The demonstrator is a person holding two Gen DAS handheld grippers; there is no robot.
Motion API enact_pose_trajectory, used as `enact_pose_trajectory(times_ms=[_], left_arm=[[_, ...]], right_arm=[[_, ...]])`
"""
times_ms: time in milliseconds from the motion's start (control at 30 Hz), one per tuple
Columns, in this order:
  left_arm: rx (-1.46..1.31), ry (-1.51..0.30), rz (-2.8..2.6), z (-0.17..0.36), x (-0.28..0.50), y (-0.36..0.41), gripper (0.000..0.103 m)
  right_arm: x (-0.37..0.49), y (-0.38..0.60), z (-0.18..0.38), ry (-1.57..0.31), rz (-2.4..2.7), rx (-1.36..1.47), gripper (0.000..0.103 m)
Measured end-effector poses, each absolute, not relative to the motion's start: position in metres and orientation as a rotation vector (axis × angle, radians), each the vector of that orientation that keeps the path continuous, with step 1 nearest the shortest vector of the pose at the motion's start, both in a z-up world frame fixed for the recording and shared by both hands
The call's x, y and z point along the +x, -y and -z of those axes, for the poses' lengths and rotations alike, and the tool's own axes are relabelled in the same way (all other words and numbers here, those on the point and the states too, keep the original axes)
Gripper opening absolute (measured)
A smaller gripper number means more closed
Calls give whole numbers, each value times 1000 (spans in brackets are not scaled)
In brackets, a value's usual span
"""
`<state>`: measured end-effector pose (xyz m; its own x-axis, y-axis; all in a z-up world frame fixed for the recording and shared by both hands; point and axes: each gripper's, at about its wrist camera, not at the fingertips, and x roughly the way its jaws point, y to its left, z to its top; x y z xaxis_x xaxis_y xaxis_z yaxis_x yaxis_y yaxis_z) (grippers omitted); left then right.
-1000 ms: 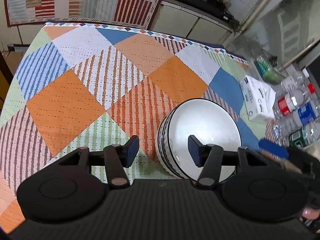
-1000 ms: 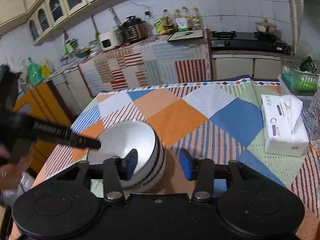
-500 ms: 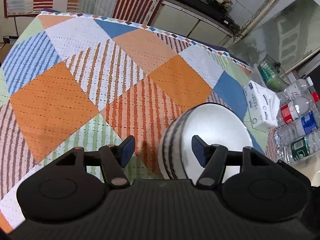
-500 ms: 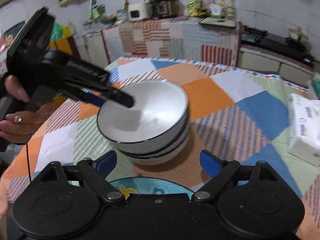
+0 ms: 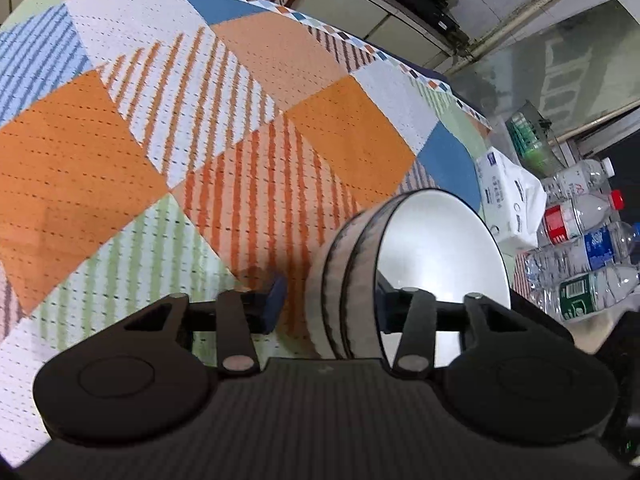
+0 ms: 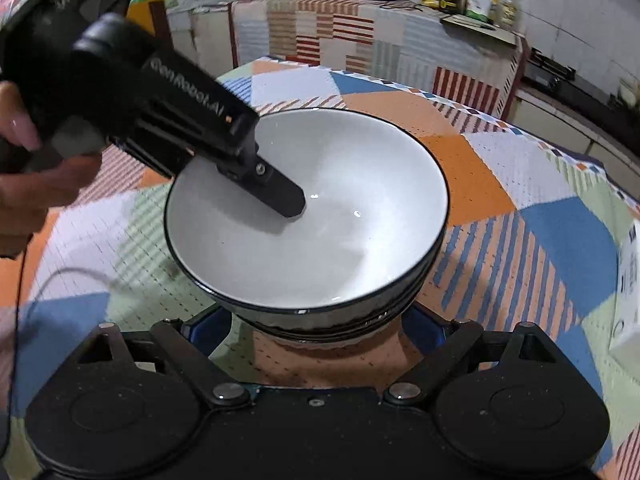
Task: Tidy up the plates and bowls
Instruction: 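Grasp the rim of the nested bowls with the left gripper and lift, then lower the nested bowls onto the egg plate and open the left gripper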
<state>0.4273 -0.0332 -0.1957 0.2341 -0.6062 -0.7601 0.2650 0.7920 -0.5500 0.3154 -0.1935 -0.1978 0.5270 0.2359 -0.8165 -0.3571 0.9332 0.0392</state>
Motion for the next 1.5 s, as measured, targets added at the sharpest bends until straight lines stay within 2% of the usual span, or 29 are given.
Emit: enact_pose_trajectory(times_ms=[33,267,600,833,1233,1500], left_arm=[[-346,-1196,623,197,426,35,37],[-414,-1205,616,201,427,28,35],[-366,-1207,596,187,417,27,35],[-328,-1167,622,149,395,16,35],[-317,-1070,677,90,312,15,35],[-284,-1068,739,92,275,28,35]], right_arm=[[317,195,199,-955,-362,-136,95],[331,198,209,-986,-403,-64,95],[319,192,207,-944,-408,-89,94],[296,187,179,-864,-411,-45,93],[214,190,123,-712,-399,-80,93],[173,199,117,-699,-342,-79,93]])
